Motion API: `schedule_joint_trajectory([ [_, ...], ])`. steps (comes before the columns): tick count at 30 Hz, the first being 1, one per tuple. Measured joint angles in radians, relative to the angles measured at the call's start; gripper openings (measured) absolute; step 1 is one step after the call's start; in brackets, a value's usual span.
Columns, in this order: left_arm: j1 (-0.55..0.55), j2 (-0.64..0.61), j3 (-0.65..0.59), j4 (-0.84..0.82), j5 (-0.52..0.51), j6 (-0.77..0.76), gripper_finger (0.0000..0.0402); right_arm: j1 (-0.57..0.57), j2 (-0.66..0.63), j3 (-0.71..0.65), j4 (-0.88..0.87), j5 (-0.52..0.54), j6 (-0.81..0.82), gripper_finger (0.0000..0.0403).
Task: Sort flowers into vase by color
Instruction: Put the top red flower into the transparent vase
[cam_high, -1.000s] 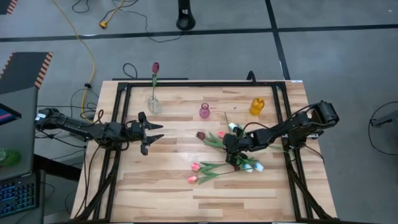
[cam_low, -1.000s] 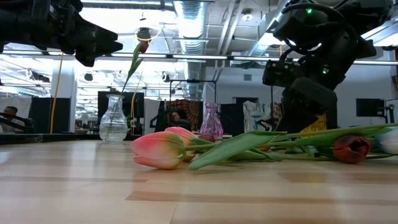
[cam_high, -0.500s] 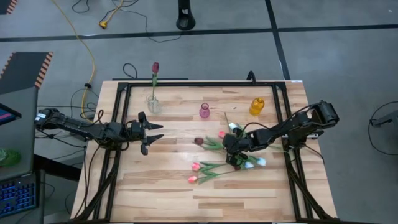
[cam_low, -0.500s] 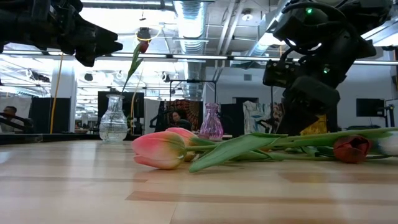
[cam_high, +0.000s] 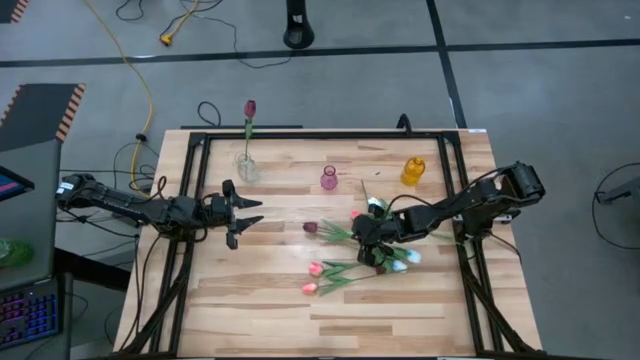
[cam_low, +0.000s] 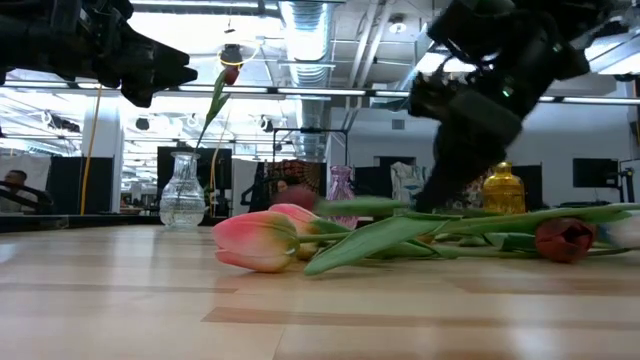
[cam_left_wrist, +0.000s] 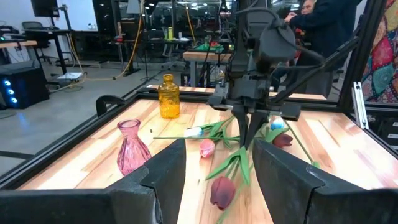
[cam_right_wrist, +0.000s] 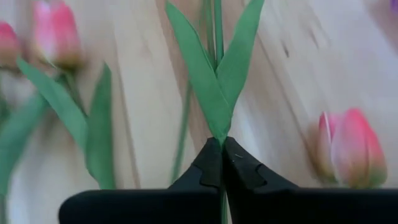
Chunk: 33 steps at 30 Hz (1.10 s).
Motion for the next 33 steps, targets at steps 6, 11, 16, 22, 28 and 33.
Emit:
schedule_joint_trajectory([
  [6, 0.000, 0.000, 0.000, 0.000, 0.000, 0.000, 0.0174, 0.000, 0.000, 0.076, 0.002, 0.005, -0.068, 0.0032],
  [11, 0.000, 0.000, 0.000, 0.000, 0.013, -0.026, 0.0174, -0.001, 0.000, 0.120, 0.004, 0.016, -0.150, 0.0030],
  [16, 0.000, 0.019, 0.000, 0.000, 0.068, -0.086, 0.0174, -0.001, 0.000, 0.137, 0.048, 0.092, -0.215, 0.0032],
  [22, 0.000, 0.145, 0.000, 0.026, 0.046, -0.143, 0.0174, -0.001, 0.000, 0.137, 0.169, 0.101, -0.268, 0.0032],
  [28, 0.000, 0.318, 0.000, 0.248, 0.043, -0.123, 0.0174, -0.001, 0.000, 0.137, 0.268, 0.101, -0.286, 0.0034],
  [33, 0.000, 0.457, 0.019, 0.428, 0.037, -0.091, 0.0174, -0.001, 0.000, 0.137, 0.327, 0.100, -0.286, 0.0033],
])
